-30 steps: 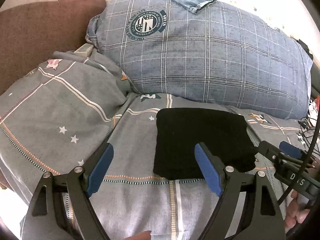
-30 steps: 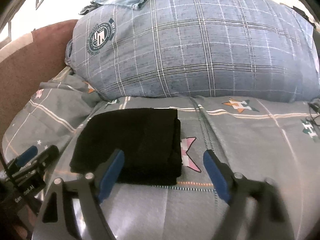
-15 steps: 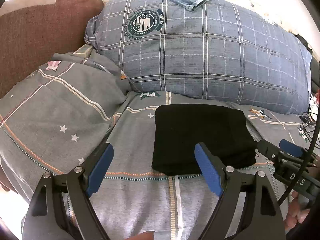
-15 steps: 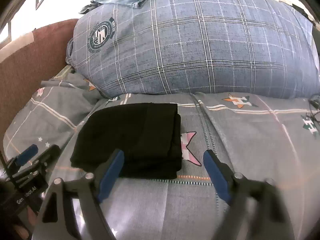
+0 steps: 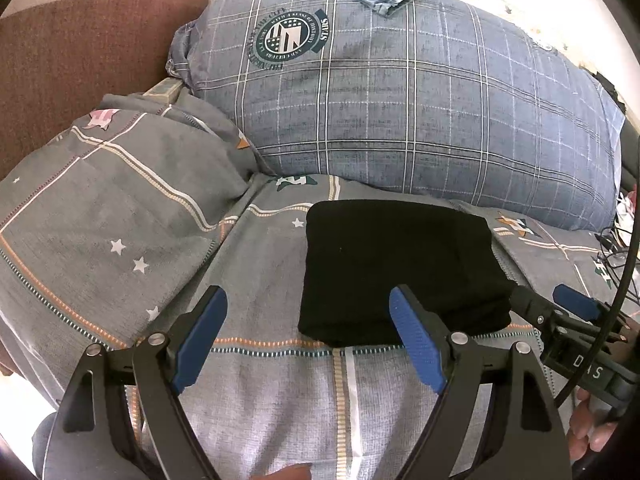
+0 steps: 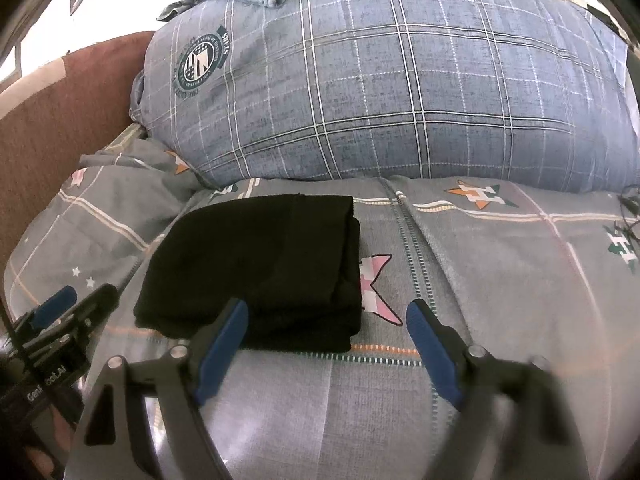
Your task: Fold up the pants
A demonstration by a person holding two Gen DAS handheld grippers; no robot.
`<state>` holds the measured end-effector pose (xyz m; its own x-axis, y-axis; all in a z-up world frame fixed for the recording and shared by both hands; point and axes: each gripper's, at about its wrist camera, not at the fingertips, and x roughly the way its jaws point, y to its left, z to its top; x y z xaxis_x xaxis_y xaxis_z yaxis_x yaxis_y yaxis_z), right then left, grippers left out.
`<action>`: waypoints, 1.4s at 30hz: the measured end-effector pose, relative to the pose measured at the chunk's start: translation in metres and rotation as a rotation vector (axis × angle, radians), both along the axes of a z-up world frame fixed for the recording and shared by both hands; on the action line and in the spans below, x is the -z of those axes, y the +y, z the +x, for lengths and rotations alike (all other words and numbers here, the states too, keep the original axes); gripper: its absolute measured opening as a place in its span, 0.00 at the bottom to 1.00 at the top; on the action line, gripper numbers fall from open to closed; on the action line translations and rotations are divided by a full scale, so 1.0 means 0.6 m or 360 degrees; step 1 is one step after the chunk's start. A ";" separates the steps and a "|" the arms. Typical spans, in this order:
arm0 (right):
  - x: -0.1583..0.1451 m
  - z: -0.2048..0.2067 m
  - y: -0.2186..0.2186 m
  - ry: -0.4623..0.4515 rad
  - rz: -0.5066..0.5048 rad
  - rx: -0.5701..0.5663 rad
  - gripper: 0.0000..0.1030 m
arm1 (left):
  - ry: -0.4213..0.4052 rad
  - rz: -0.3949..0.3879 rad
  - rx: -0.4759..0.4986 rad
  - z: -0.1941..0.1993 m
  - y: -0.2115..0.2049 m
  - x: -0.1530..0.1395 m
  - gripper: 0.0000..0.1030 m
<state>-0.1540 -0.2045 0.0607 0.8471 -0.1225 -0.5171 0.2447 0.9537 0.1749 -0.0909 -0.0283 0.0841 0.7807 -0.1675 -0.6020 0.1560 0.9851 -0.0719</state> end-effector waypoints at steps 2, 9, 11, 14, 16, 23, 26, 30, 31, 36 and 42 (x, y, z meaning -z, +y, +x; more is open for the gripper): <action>0.000 0.001 0.000 0.0002 0.0000 0.0000 0.80 | -0.0005 0.0001 0.0003 0.000 0.001 -0.001 0.82; 0.000 0.000 0.004 0.0002 -0.0003 -0.0012 0.80 | -0.0015 0.0013 0.0007 -0.003 -0.001 -0.001 0.82; 0.000 0.000 0.005 0.0000 -0.0007 -0.0012 0.80 | -0.0018 0.0014 0.0008 -0.004 -0.002 -0.002 0.82; 0.000 -0.001 0.006 0.0004 -0.0003 -0.0013 0.80 | -0.0025 0.0024 0.0008 -0.006 -0.002 -0.004 0.82; 0.000 -0.001 0.004 0.0006 -0.0001 -0.0013 0.80 | -0.0027 0.0022 0.0006 -0.006 0.000 -0.005 0.82; -0.004 -0.006 0.005 -0.0005 -0.0010 -0.0021 0.80 | -0.0033 0.0030 0.0014 -0.012 -0.001 -0.006 0.82; -0.005 -0.009 0.006 -0.0011 -0.0014 -0.0026 0.80 | -0.0037 0.0033 0.0016 -0.016 -0.001 -0.007 0.82; -0.007 -0.012 0.008 -0.0014 -0.0022 -0.0029 0.80 | -0.0036 0.0031 0.0016 -0.017 0.001 -0.008 0.82; -0.007 -0.013 0.008 -0.0015 -0.0022 -0.0029 0.80 | -0.0037 0.0030 0.0015 -0.018 0.002 -0.008 0.82; -0.009 -0.018 0.011 -0.0022 -0.0025 -0.0035 0.80 | -0.0045 0.0029 0.0018 -0.023 0.001 -0.011 0.82; -0.014 -0.024 0.010 -0.0028 -0.0023 -0.0038 0.80 | -0.0048 0.0036 0.0026 -0.027 0.000 -0.013 0.82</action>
<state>-0.1682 -0.1987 0.0690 0.8587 -0.1094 -0.5007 0.2189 0.9616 0.1654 -0.1074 -0.0283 0.0919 0.7959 -0.1667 -0.5820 0.1736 0.9838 -0.0444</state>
